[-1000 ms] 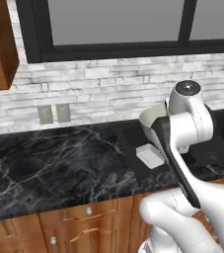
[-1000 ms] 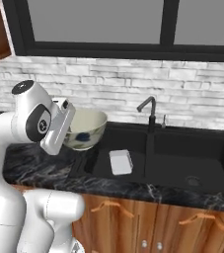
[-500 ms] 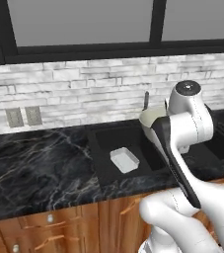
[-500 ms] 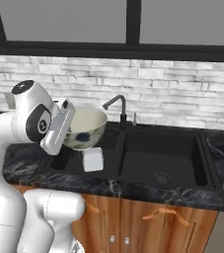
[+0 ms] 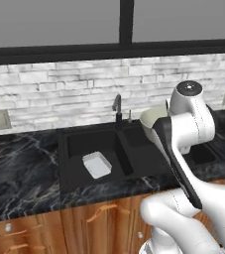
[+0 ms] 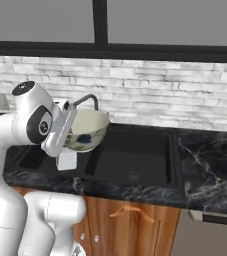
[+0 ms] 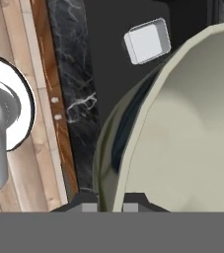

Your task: Place the tupperware in the left basin and the bowl in the right basin of the sink.

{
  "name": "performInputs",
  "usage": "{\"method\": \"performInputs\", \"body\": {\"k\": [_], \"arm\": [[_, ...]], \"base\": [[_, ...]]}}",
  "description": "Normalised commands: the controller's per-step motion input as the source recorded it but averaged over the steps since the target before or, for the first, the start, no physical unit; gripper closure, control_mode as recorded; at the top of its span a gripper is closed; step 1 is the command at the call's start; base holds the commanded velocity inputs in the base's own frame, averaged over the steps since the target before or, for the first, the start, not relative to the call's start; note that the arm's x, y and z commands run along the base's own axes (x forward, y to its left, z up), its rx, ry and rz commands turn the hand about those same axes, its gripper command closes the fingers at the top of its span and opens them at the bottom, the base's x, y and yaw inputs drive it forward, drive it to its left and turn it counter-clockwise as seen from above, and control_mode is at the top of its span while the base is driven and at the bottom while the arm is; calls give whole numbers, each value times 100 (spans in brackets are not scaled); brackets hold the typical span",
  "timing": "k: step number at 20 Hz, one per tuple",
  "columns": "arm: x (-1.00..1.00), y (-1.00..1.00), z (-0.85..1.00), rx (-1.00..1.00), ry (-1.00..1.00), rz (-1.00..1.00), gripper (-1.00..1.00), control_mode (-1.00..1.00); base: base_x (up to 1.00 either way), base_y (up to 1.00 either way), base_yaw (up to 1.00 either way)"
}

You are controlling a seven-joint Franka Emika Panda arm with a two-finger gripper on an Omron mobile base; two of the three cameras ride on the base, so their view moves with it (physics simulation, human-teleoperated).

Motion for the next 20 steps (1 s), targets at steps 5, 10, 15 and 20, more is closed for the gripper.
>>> {"method": "performInputs", "body": {"k": [5, 10, 15, 20], "arm": [[0, 0, 0, 0, 0, 0, 100, 100], [0, 0, 0, 0, 0, 0, 100, 100], [0, 0, 0, 0, 0, 0, 100, 100], [0, 0, 0, 0, 0, 0, 100, 100]], "base": [[15, -56, 0], [33, -46, 0], [47, -17, 0], [46, -13, 0]]}}
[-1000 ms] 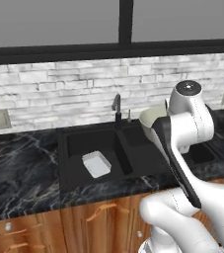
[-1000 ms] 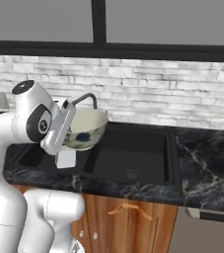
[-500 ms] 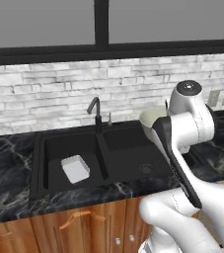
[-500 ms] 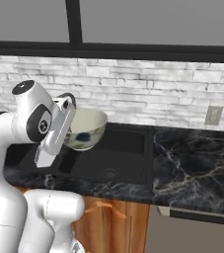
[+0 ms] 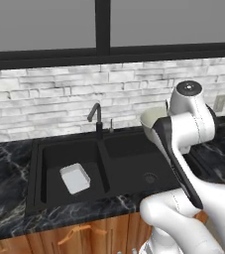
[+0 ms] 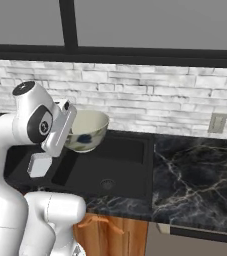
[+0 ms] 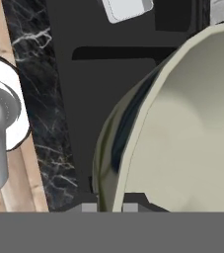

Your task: Place the tupperware in the left basin and the bowl in the right basin of the sink.

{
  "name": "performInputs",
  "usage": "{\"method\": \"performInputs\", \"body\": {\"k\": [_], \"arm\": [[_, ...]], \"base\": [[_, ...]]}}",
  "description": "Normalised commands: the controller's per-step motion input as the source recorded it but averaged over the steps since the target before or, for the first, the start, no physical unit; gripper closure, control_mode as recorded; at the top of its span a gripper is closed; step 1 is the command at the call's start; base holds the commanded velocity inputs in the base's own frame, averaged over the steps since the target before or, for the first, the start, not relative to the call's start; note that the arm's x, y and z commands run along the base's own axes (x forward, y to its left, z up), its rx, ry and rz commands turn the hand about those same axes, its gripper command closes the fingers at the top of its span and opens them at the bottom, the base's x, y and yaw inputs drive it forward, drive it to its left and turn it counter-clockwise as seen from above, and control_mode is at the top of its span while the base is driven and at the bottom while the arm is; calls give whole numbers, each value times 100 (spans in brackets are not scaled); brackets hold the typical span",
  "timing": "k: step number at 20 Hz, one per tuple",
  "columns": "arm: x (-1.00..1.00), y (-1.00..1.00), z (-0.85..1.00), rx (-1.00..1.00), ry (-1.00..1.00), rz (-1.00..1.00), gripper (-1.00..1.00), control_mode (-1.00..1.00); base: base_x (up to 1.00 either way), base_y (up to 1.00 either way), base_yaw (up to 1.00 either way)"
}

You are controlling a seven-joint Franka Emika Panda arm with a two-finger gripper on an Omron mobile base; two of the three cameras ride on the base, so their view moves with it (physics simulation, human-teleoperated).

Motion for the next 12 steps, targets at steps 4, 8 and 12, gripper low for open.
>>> {"method": "performInputs", "body": {"k": [4, 8, 12], "arm": [[0, 0, 0, 0, 0, 0, 100, 100], [19, -2, -4, 3, 0, 0, 100, -100], [45, -4, -33, 8, 0, 0, 100, -100]], "base": [[23, -10, 0], [3, -1, 0], [0, 0, 0]]}}
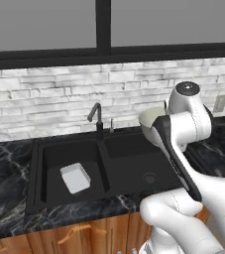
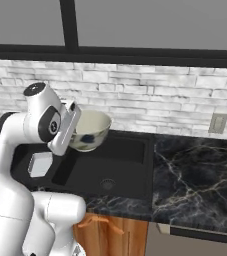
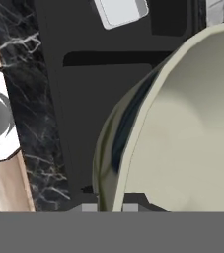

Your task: Place the tupperware in the left basin and the bowl in the right basin of the sink.

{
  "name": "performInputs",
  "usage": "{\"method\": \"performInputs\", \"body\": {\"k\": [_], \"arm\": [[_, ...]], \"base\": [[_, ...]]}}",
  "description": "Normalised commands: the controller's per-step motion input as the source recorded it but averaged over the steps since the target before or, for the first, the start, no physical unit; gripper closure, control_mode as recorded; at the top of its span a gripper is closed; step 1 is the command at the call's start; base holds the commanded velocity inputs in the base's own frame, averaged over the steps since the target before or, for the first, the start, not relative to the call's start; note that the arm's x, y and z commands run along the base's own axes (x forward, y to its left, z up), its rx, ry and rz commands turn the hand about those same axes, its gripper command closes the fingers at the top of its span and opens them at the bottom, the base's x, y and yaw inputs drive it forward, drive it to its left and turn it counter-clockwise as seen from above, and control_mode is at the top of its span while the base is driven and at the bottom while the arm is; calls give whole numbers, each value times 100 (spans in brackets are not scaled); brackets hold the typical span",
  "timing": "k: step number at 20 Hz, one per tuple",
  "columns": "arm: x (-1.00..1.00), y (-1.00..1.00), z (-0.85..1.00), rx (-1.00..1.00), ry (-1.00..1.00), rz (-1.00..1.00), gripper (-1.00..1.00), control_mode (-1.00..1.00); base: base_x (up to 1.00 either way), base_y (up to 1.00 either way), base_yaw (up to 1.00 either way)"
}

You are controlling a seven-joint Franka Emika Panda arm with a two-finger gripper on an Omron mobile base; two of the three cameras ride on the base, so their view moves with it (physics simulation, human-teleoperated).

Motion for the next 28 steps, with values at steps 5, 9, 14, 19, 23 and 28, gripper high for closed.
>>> {"method": "performInputs", "body": {"k": [5, 9, 14, 19, 23, 28], "arm": [[53, -1, -44, 3, 0, 0, 100, -100], [50, 0, -47, 0, 0, 0, 100, -100], [35, 0, -49, 0, 0, 0, 100, -100], [2, 0, -48, 5, 0, 0, 100, -100], [6, 0, -49, 3, 0, 0, 100, -100], [18, 0, -51, 0, 0, 0, 100, -100]], "base": [[0, 0, 0], [0, 0, 0], [0, 0, 0], [0, 0, 0], [0, 0, 0], [0, 0, 0]]}}
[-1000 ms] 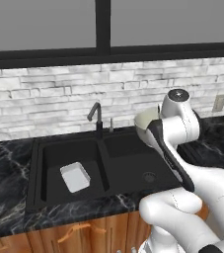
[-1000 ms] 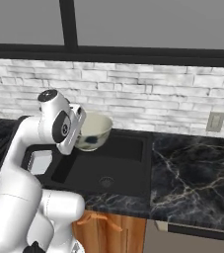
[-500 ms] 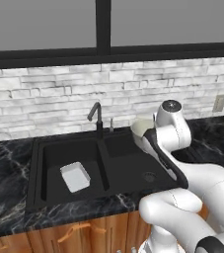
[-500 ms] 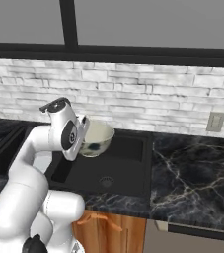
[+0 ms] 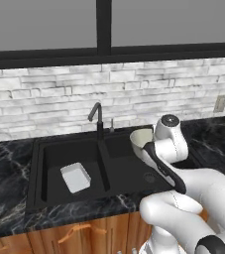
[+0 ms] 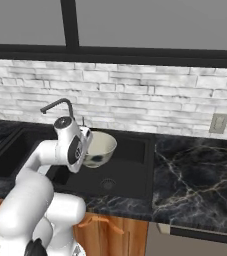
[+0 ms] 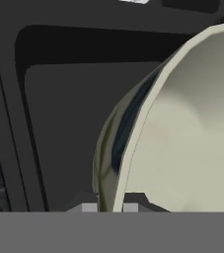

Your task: Place the tupperware in the left basin and the bowl in the right basin of the sink.

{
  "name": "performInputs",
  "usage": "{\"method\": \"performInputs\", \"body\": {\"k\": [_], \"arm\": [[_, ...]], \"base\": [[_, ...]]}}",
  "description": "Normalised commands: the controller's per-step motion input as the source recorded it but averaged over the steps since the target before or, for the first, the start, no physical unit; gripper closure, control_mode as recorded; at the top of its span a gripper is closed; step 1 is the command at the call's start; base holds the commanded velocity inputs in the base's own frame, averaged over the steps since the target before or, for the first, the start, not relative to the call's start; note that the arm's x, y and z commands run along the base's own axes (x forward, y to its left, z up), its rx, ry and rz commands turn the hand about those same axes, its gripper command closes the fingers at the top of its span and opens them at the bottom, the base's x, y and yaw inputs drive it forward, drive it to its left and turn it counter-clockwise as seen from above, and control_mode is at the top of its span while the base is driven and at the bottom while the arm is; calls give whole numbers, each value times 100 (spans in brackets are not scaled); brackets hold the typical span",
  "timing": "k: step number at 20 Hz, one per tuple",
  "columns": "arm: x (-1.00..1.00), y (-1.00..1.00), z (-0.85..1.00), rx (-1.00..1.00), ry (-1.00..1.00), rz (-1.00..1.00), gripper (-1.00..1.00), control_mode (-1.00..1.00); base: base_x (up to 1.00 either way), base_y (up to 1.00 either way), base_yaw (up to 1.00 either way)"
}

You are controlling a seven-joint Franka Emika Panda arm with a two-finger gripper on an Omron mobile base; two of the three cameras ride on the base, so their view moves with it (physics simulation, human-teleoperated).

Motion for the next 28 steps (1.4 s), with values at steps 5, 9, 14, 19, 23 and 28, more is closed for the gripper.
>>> {"method": "performInputs", "body": {"k": [5, 9, 14, 19, 23, 28], "arm": [[25, 0, -46, 0, 0, 0, 100, -100], [23, 0, -46, 0, 0, 0, 100, -100], [20, 0, -42, 0, 0, 0, 100, -100], [32, 0, -38, 0, 0, 0, 100, -100], [40, 0, -32, 0, 0, 0, 100, -100], [36, 0, -23, 0, 0, 0, 100, -100]], "base": [[0, 0, 0], [0, 0, 0], [0, 0, 0], [0, 0, 0], [0, 0, 0], [0, 0, 0]]}}
